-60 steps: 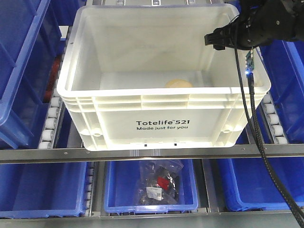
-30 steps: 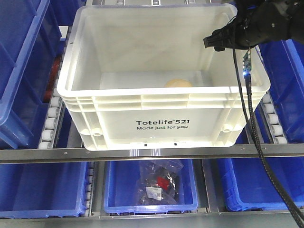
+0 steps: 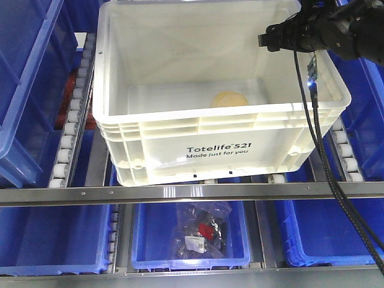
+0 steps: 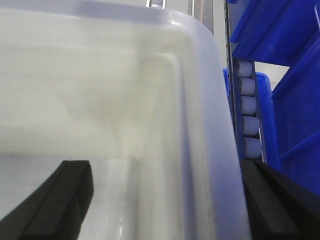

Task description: Place moving items into box and shelve

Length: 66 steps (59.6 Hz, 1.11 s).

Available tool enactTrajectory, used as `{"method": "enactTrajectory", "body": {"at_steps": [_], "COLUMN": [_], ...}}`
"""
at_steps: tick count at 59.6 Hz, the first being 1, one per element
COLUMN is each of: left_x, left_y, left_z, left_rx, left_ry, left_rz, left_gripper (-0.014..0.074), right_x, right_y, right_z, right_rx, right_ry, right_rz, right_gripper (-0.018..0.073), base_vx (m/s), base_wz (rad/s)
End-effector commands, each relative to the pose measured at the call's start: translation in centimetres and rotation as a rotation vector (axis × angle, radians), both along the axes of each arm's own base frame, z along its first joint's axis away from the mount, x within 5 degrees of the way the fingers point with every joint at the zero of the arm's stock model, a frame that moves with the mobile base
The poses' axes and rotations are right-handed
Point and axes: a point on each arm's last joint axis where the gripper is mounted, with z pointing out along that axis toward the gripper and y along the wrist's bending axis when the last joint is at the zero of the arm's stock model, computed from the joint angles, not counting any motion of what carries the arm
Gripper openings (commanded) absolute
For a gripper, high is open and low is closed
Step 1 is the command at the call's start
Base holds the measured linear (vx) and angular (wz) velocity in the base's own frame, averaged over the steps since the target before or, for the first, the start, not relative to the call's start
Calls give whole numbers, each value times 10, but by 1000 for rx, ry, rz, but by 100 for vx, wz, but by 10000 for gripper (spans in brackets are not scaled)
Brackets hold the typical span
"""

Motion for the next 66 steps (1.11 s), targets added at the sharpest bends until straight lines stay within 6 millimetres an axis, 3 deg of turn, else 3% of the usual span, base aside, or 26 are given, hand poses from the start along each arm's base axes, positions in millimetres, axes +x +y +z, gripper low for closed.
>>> {"method": "enactTrajectory", "body": {"at_steps": [1,22,30,46,66], "left_x": [-1,-1,-1,-1,-1], "left_y": [1,1,1,1,1], "left_z": [1,1,1,1,1], "left_rx": [-6,-6,-6,-6,-6], "left_ry": [-71,-72,-72,-72,-72], "left_rz": [7,7,7,7,7], "left_gripper": [-6,-6,-6,-6,-6], "right_x": [-2,-7,-3,-4,-25], "right_y": [0,-41,-37,-21,-31], "right_z": [18,10,15,48,67], "right_rx": [41,-7,9,107,48], "right_ry": [-63,45,-9,-215,-169], "right_rz": [-4,-301,-243,-73,-154], "right_gripper": [591,591,591,591,591], "base_vx": [0,0,0,0,0], "base_wz": [0,0,0,0,0]}}
